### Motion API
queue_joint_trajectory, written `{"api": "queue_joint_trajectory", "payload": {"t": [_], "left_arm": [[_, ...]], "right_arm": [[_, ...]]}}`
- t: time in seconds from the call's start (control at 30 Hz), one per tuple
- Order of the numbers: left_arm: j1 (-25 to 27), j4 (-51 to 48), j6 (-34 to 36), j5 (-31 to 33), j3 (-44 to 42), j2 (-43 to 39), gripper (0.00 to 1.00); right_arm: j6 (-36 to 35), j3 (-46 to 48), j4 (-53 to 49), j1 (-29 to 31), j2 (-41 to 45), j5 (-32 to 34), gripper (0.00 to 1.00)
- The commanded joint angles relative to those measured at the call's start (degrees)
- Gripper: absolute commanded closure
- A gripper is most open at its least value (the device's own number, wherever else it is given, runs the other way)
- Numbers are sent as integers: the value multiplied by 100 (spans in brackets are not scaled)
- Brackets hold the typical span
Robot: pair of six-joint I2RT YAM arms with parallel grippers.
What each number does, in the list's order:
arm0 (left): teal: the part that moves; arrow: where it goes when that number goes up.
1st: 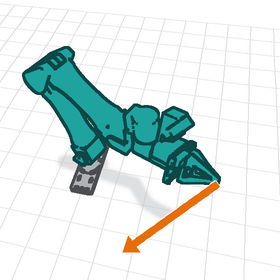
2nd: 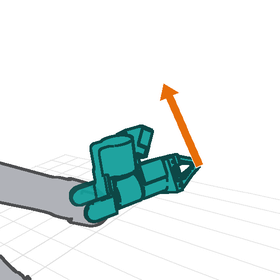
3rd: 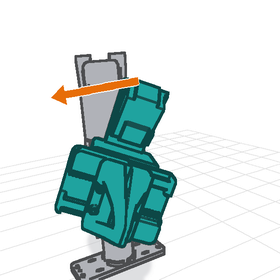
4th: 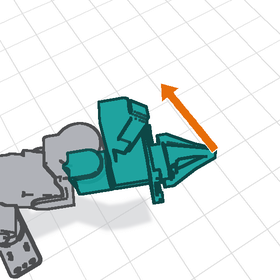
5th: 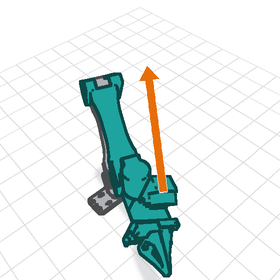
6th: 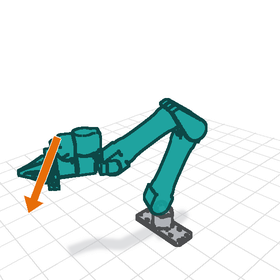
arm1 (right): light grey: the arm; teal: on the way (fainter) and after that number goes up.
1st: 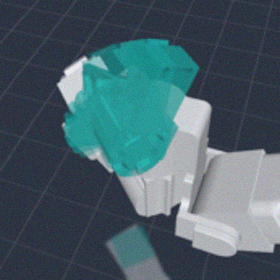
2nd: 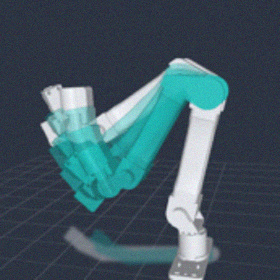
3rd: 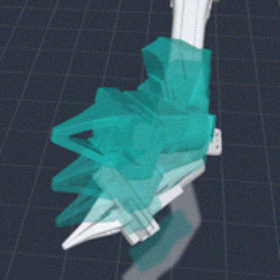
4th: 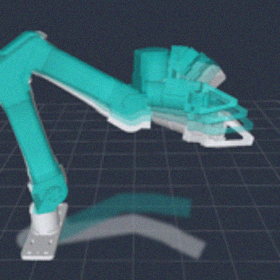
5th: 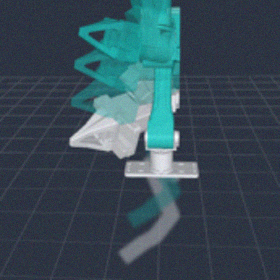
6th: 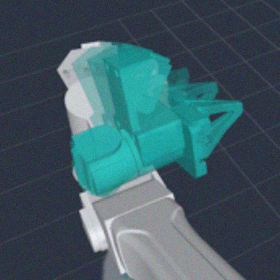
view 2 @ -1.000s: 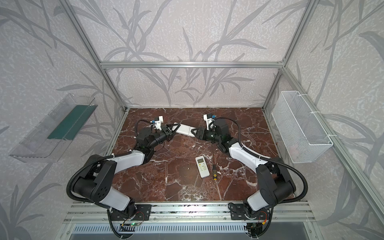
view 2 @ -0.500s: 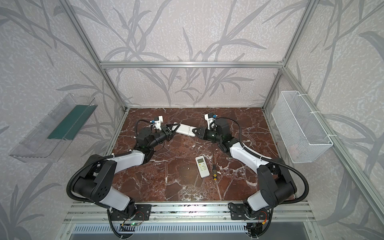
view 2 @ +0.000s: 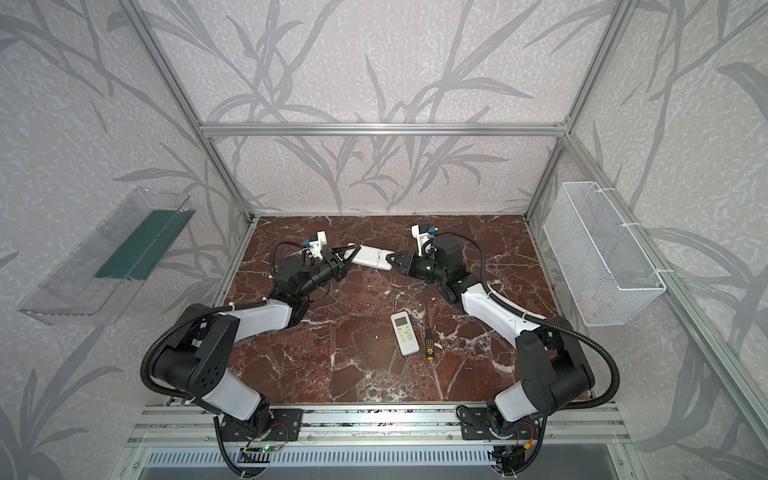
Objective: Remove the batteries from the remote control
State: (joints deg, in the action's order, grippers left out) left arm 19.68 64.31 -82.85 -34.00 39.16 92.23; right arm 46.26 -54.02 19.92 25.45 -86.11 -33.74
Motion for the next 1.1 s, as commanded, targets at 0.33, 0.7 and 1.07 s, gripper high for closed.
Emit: {"api": "queue_joint_trajectory", "payload": {"t": [0.33, 0.7, 1.07], "left_arm": [[18, 828, -828, -10, 119, 32, 100], [18, 691, -790, 28, 125, -29, 100], [18, 305, -642, 87, 119, -194, 100]], "right_arm": [[69, 66, 482, -194, -108, -415, 86], [528, 260, 1170, -410, -161, -746, 88], [306, 263, 800, -515, 30, -727, 88]]}}
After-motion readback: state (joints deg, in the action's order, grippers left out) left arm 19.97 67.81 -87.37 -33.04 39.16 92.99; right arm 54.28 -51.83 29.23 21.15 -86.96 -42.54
